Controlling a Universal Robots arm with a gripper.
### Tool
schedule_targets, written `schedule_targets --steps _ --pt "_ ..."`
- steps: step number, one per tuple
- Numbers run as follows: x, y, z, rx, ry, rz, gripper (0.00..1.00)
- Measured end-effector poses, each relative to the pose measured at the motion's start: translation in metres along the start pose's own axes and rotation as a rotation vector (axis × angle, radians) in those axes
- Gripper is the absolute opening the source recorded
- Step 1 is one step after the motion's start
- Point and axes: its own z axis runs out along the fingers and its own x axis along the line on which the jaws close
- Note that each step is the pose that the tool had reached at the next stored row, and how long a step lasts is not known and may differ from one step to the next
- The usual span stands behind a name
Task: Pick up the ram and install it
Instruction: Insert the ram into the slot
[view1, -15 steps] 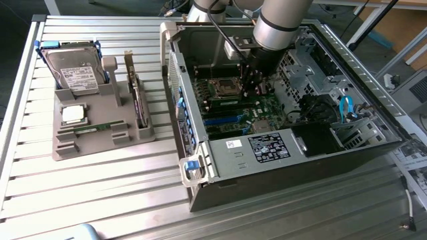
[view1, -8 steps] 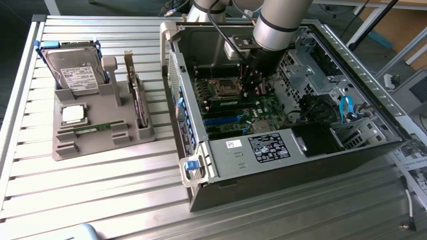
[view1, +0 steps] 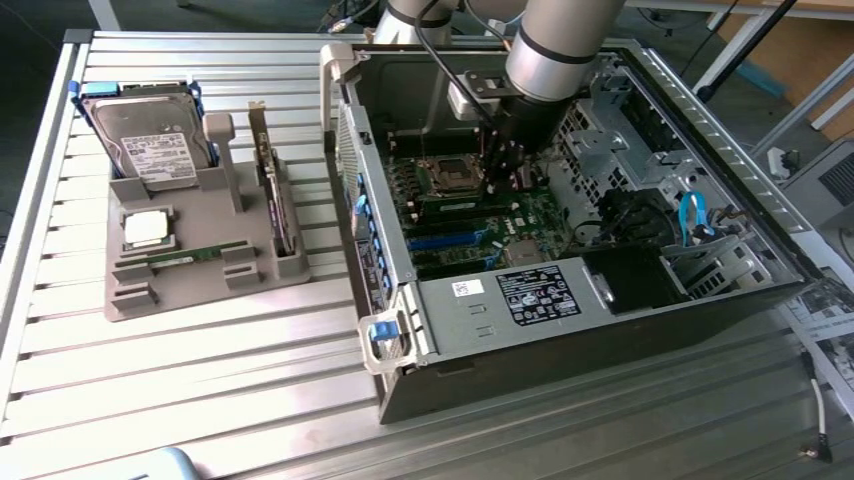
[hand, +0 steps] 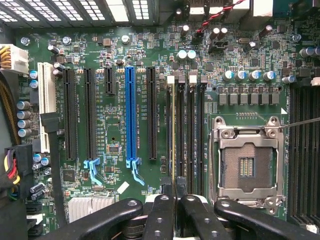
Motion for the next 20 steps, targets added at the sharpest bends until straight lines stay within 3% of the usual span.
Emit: schedule_targets --steps 20 --pt "-0.0009 0.0002 0.0029 0.0001 0.0001 0.0 0.12"
